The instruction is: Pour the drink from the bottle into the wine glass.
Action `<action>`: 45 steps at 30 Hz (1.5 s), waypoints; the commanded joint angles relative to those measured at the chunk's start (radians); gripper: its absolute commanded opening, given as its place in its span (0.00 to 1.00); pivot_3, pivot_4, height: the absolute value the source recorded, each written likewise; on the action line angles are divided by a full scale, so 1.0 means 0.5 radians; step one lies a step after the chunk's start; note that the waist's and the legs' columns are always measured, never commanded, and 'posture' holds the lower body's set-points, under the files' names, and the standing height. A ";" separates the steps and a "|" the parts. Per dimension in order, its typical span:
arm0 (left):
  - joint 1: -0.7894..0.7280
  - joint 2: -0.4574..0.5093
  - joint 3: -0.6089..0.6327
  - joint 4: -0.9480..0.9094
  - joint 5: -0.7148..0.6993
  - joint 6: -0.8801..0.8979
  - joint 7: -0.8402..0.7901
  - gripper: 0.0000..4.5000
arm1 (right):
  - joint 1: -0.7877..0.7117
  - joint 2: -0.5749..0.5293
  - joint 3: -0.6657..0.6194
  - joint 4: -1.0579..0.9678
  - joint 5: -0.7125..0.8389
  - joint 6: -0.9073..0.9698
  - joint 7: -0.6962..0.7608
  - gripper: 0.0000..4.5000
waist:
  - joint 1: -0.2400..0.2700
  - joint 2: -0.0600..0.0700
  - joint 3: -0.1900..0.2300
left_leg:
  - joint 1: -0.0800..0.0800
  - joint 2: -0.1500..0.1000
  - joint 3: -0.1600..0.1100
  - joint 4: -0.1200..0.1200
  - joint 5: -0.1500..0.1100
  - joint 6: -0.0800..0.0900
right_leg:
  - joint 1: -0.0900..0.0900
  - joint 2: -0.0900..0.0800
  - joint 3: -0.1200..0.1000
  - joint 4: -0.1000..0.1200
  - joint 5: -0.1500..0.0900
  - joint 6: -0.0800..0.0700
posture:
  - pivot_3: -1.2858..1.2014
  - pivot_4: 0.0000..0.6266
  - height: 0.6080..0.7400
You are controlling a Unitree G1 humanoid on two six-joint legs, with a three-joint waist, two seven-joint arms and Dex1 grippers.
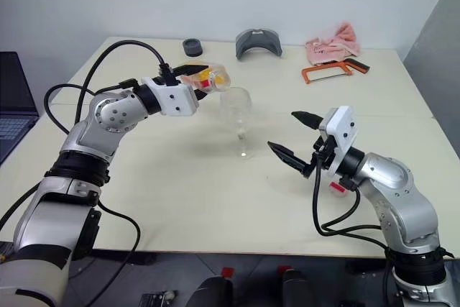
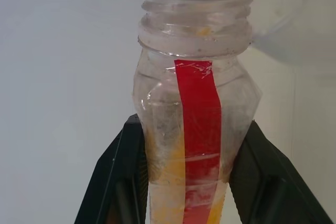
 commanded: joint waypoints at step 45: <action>-0.465 0.064 -0.263 0.364 0.518 -0.336 0.680 0.37 | 0.068 0.085 0.098 -0.189 -0.089 -0.036 -0.153 1.00 | -0.001 0.000 0.000 | -0.003 -0.001 0.004 0.001 0.000 -0.001 | -0.007 0.000 0.002 0.005 0.000 0.000 | 0.52 0.24 1.00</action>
